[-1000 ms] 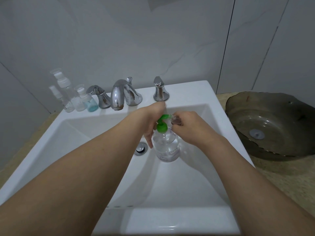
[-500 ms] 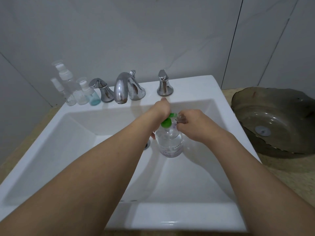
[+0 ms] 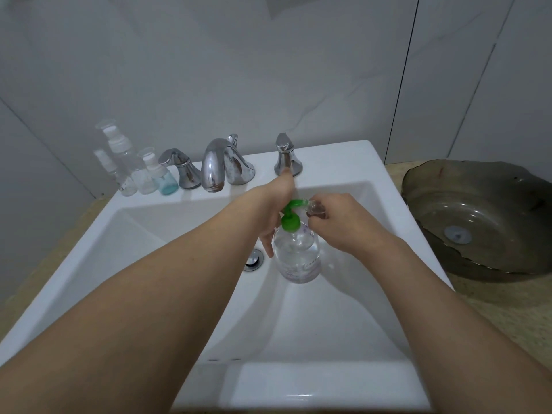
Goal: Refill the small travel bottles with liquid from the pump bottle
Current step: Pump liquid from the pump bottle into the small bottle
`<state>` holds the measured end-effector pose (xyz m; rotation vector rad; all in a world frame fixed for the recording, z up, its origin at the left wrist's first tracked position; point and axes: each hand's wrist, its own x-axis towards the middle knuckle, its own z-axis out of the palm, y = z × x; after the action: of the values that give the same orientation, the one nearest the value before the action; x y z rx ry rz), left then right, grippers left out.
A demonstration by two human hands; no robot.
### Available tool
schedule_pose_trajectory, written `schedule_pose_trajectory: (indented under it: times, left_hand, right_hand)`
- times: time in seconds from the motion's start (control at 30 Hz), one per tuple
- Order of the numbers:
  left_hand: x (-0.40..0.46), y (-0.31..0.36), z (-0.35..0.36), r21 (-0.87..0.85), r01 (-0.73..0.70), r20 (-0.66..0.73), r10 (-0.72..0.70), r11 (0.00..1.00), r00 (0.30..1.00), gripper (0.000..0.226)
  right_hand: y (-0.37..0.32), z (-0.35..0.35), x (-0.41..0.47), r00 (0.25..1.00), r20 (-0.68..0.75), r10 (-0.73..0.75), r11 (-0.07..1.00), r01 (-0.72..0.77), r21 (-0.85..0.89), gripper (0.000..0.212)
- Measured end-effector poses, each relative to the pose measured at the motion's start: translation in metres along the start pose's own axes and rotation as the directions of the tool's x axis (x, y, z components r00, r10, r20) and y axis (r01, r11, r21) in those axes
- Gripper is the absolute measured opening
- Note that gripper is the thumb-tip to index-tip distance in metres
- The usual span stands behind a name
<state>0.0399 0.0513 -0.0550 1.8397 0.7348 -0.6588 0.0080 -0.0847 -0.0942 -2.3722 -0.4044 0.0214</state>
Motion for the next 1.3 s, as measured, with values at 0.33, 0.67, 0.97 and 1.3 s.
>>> schedule_pose_trajectory:
  times: [0.33, 0.67, 0.97, 1.3]
  left_hand:
    - [-0.002, -0.001, 0.006, 0.116, -0.015, -0.084, 0.025, 0.993, 0.996, 0.097]
    - [-0.003, -0.006, 0.012, 0.134, -0.096, -0.183, 0.12, 0.986, 0.976, 0.062]
    - [0.004, -0.002, 0.002, 0.101, -0.034, -0.009, 0.035, 0.994, 0.999, 0.095]
    - [0.005, -0.001, -0.003, 0.005, -0.001, 0.053, 0.001, 1.0, 0.999, 0.097]
  right_hand:
    - [0.003, 0.002, 0.002, 0.999, 0.027, 0.028, 0.999, -0.029, 0.02, 0.007]
    - [0.004, 0.004, 0.001, 0.995, 0.078, 0.058, 0.998, -0.059, 0.02, 0.009]
    - [0.003, 0.002, 0.001, 1.0, 0.022, 0.023, 0.999, -0.023, 0.022, 0.007]
    - [0.002, 0.002, 0.001, 1.0, 0.02, 0.019, 0.998, -0.02, 0.052, 0.008]
